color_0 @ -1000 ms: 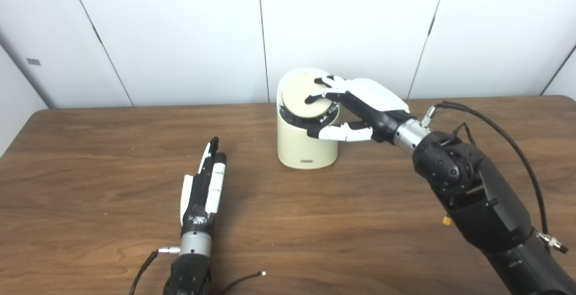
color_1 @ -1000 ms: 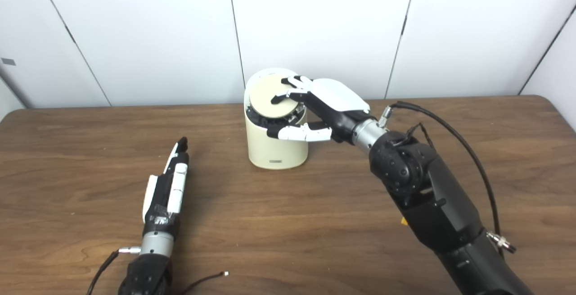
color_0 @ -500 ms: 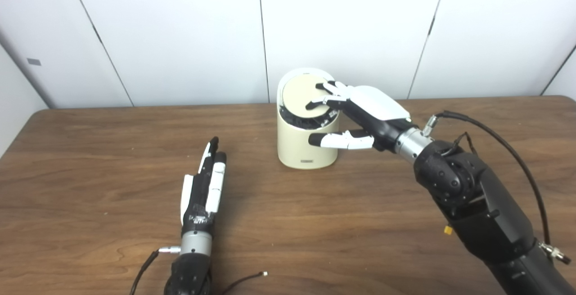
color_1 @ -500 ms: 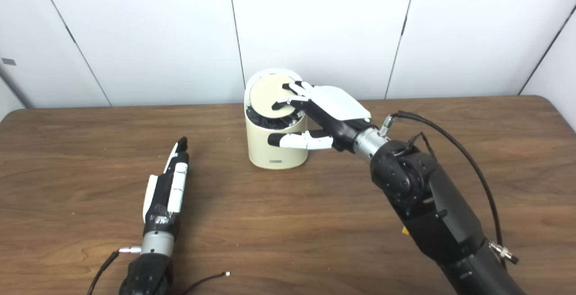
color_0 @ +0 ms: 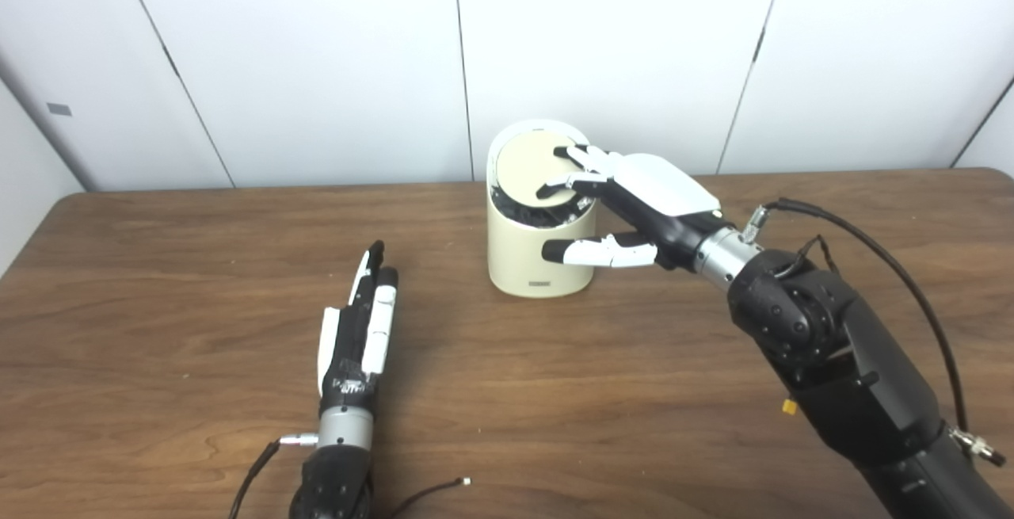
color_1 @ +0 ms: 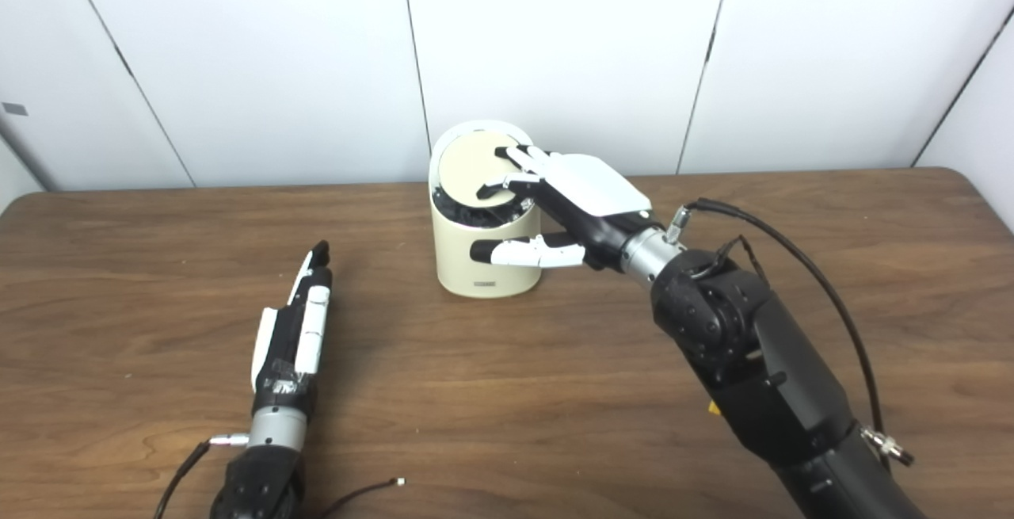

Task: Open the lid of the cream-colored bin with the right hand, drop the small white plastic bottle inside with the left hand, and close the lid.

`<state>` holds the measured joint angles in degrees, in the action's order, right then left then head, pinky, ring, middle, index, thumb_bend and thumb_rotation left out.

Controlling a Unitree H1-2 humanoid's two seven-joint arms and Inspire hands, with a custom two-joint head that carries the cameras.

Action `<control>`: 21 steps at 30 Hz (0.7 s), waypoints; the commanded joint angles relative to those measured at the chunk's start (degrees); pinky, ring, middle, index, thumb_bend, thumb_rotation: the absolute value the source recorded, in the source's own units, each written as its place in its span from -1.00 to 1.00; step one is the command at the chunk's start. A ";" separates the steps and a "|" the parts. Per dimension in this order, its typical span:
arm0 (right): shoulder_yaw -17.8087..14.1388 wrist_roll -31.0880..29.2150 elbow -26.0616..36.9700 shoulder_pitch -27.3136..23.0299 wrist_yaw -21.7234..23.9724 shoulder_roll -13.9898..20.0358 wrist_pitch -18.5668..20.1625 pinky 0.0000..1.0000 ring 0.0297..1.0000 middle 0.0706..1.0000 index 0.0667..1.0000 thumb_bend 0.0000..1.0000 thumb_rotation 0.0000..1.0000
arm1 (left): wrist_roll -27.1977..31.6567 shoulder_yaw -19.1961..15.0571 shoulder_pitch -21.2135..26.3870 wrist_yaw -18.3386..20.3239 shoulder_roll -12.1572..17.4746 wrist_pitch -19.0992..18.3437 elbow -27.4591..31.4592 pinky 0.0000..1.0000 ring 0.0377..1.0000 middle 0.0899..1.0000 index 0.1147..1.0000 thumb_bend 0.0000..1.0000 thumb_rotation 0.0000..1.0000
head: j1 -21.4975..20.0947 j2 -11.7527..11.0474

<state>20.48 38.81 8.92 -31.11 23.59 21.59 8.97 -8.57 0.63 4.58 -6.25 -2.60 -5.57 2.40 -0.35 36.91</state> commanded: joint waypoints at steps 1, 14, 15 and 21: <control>0.70 0.72 -0.82 -0.42 2.07 0.76 0.33 1.00 1.00 1.00 0.52 0.21 1.00 | -0.17 0.15 0.14 -0.12 -0.22 -0.56 -0.66 1.00 1.00 1.00 1.00 0.29 1.00 | 0.01 0.00; -4.72 -1.42 5.25 -1.18 -0.10 -0.90 2.56 1.00 1.00 1.00 0.85 0.23 1.00 | -0.06 0.15 0.14 -0.22 -0.18 -0.71 -0.94 1.00 1.00 1.00 1.00 0.26 1.00 | 0.11 -0.30; -5.29 -1.54 5.87 -1.09 -0.46 -1.01 2.46 1.00 1.00 1.00 0.86 0.20 1.00 | -0.05 0.07 0.15 -0.28 -0.16 -0.71 -1.02 1.00 1.00 1.00 1.00 0.26 1.00 | 0.09 -0.34; -8.14 -1.35 8.90 0.02 -1.04 -1.54 4.00 0.89 1.00 0.99 0.84 0.12 1.00 | 0.37 -0.29 -0.02 -0.07 0.06 -0.88 -0.91 1.00 1.00 1.00 1.00 0.28 1.00 | -0.03 -0.36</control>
<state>13.35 37.50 15.71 -29.79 23.79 20.14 12.89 -8.47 0.57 4.66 -6.35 -2.56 -5.45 2.29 -0.35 36.47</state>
